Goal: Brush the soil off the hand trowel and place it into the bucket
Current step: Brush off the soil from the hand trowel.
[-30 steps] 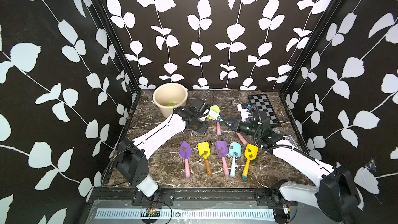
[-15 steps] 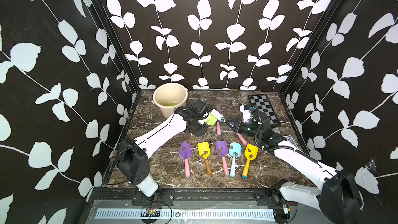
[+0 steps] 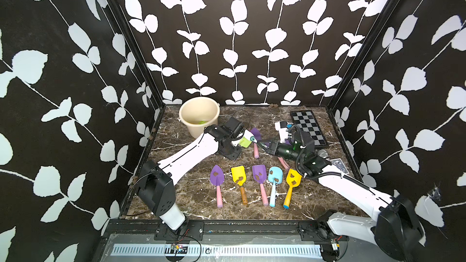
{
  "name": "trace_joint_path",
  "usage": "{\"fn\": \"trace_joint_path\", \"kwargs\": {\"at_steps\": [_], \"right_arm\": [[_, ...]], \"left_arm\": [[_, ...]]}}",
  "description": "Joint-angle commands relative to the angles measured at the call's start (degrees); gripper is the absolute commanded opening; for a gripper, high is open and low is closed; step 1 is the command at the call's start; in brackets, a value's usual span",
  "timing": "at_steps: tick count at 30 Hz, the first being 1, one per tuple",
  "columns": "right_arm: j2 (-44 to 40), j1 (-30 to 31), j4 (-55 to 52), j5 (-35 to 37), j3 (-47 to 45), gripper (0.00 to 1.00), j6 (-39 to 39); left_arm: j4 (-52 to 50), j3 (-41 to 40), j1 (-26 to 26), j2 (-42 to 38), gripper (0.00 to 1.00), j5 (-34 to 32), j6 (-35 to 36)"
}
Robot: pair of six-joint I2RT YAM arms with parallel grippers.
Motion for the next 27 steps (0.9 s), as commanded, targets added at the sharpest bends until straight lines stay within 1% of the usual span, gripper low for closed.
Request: {"fn": "trace_joint_path", "kwargs": {"at_steps": [1,5,8,13,19,21,23,24,25,27], "right_arm": [[3.16,1.09,11.01,-2.44,1.26,0.0,4.44],[5.77,0.85,10.28,0.83,0.2,0.0,6.06],[6.17,-0.09,9.99,2.17,-0.89,0.0,6.77],[4.56,-2.23,9.23,2.99,-2.49,0.0,6.86],[0.7,-6.92,5.85,2.39,-3.31,0.0,4.99],[-1.77,-9.15,3.83,2.56,-3.22,0.0,2.98],[-4.66,-10.99,0.11,3.63,-2.62,0.0,-0.87],[-5.98,-11.29,-2.52,4.61,-1.92,0.0,-3.71],[-7.42,-11.39,-6.45,5.94,-0.79,0.0,-8.22],[-9.3,-11.15,-11.81,6.29,1.29,0.0,-16.46]], "left_arm": [[2.69,-0.84,0.0,-4.2,0.0,2.82,1.12],[2.45,-0.77,-0.01,-4.96,0.0,1.2,0.77],[1.62,-0.85,-0.01,-5.22,0.0,-0.01,0.76],[0.94,-0.93,-0.01,-5.57,0.0,-1.65,0.97],[0.34,-0.98,-0.01,-6.81,0.0,-2.44,1.45],[-0.3,-1.05,-0.01,-7.4,0.0,-4.16,2.25],[-1.91,-0.72,0.08,-8.06,0.0,-6.13,2.93],[-2.65,-0.63,0.12,-8.47,0.0,-6.6,3.41],[-3.53,-0.33,0.21,-8.92,0.0,-6.96,3.68],[-5.51,0.44,0.62,-10.04,0.0,-6.1,3.97]]}}
